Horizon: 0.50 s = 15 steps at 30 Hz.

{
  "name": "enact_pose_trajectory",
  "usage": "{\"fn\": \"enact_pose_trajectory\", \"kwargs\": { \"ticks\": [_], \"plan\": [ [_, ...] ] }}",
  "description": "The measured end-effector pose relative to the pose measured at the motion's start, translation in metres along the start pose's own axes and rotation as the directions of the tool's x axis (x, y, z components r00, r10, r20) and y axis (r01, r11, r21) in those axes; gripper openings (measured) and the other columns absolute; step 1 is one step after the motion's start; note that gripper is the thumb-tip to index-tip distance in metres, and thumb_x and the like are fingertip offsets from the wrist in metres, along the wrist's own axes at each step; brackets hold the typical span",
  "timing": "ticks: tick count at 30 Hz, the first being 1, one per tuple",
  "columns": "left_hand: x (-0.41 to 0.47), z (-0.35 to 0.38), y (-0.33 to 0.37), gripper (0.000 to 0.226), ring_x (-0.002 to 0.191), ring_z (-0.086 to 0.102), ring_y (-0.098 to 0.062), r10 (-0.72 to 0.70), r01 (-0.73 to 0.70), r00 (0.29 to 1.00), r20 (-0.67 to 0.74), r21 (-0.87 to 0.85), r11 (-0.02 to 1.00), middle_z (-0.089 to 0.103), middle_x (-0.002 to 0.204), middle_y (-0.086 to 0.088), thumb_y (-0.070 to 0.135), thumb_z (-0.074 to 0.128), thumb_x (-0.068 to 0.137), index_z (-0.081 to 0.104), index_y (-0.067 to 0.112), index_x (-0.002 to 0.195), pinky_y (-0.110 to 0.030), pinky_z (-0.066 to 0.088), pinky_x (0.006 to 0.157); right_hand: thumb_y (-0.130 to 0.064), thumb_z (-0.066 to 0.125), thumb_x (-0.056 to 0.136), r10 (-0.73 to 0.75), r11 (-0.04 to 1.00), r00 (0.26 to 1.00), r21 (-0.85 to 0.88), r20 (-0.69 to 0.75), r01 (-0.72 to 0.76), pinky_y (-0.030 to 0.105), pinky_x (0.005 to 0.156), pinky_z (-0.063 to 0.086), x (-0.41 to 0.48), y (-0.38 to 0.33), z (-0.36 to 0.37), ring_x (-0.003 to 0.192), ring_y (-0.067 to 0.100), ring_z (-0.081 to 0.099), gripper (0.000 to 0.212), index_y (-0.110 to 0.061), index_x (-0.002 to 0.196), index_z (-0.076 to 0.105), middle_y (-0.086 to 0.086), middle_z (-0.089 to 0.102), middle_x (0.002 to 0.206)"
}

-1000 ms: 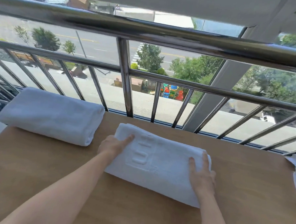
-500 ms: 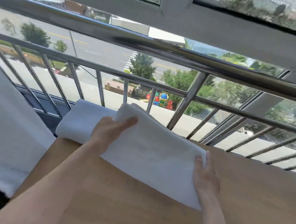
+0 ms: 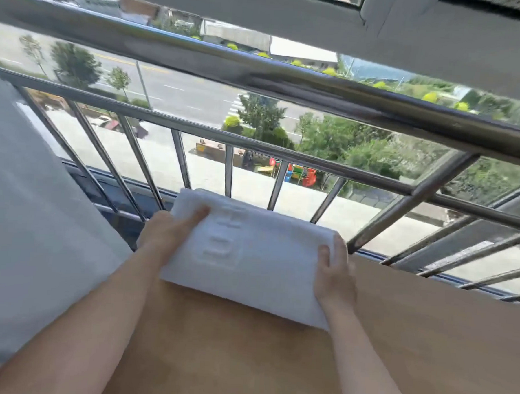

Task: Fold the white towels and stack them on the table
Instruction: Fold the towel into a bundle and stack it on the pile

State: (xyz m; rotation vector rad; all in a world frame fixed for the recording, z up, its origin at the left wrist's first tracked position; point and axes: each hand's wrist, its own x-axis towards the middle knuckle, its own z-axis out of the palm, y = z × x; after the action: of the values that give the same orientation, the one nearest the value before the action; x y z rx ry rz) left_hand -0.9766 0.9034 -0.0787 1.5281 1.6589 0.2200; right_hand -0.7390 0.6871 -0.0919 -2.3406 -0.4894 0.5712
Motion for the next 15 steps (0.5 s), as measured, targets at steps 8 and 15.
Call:
{"fn": "enact_pose_trajectory", "kwargs": {
  "ticks": [8,15],
  "plan": [
    [0.028,0.005,-0.003,0.125,0.081,0.060,-0.027,-0.020,0.021,1.000,-0.014,0.098,0.995,0.062,0.093,-0.005,0.110,0.038,0.041,0.063,0.009,0.110,-0.042,0.048,0.074,-0.057,0.029,0.101,0.019,0.997,0.998,-0.071,-0.058,-0.023,0.045,0.107,0.030,0.008,-0.005,0.014,0.135,0.029,0.042,0.050,-0.051,0.150,0.023,0.007,0.041,0.152],
    [0.022,0.009,-0.003,0.100,0.110,0.059,-0.035,0.171,-0.144,0.969,-0.177,0.158,0.977,0.063,0.123,-0.009,0.096,0.046,0.065,0.049,0.023,0.132,-0.048,0.045,0.085,-0.060,0.027,0.100,0.019,0.995,0.997,-0.101,-0.077,-0.026,0.044,0.106,0.032,0.009,-0.004,0.016,0.136,0.027,0.041,0.051,-0.051,0.149,0.023,0.003,0.040,0.154]
  ]
}}
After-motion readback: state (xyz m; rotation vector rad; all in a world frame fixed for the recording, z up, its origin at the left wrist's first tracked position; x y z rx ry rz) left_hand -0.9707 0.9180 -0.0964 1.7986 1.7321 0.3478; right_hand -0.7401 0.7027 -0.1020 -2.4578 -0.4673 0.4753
